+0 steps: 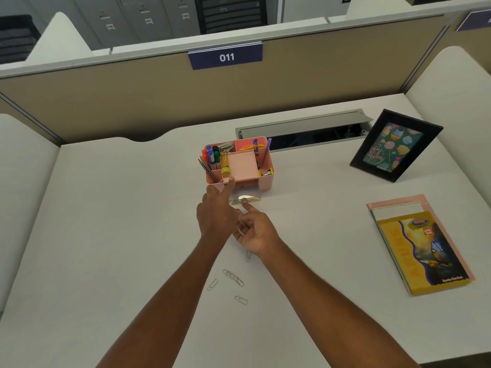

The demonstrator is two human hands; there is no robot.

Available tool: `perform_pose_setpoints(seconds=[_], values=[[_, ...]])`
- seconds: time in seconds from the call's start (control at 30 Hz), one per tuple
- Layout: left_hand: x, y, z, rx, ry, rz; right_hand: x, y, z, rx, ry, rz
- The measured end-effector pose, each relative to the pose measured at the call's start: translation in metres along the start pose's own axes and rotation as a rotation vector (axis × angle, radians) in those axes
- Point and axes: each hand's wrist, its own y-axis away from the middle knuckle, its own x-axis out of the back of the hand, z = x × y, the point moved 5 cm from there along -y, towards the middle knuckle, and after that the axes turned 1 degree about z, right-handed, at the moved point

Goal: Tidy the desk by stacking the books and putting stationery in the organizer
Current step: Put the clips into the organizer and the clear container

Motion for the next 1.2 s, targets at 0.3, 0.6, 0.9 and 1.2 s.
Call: perform_pose_setpoints(seconds=[0.3, 0.6, 0.9, 1.2], values=[[0.001, 0.029, -0.015, 0.188, 0.369, 0.235, 0.015, 0.026, -0.052, 0.337, 0.505, 0.304], [-0.033, 0.038, -0.021, 0.42, 0.745, 0.022, -0.01, 0.038, -0.07, 0.587, 0.977, 0.177], [-0.038, 0.045, -0.027, 0.397, 0.751, 0.029, 0.004, 0.038, -0.067, 0.608, 1.017, 0.149], [-0.041, 0.072, -0.037, 0.335, 0.671, 0.067, 0.036, 0.05, -0.073, 0.685, 1.18, 0.15]])
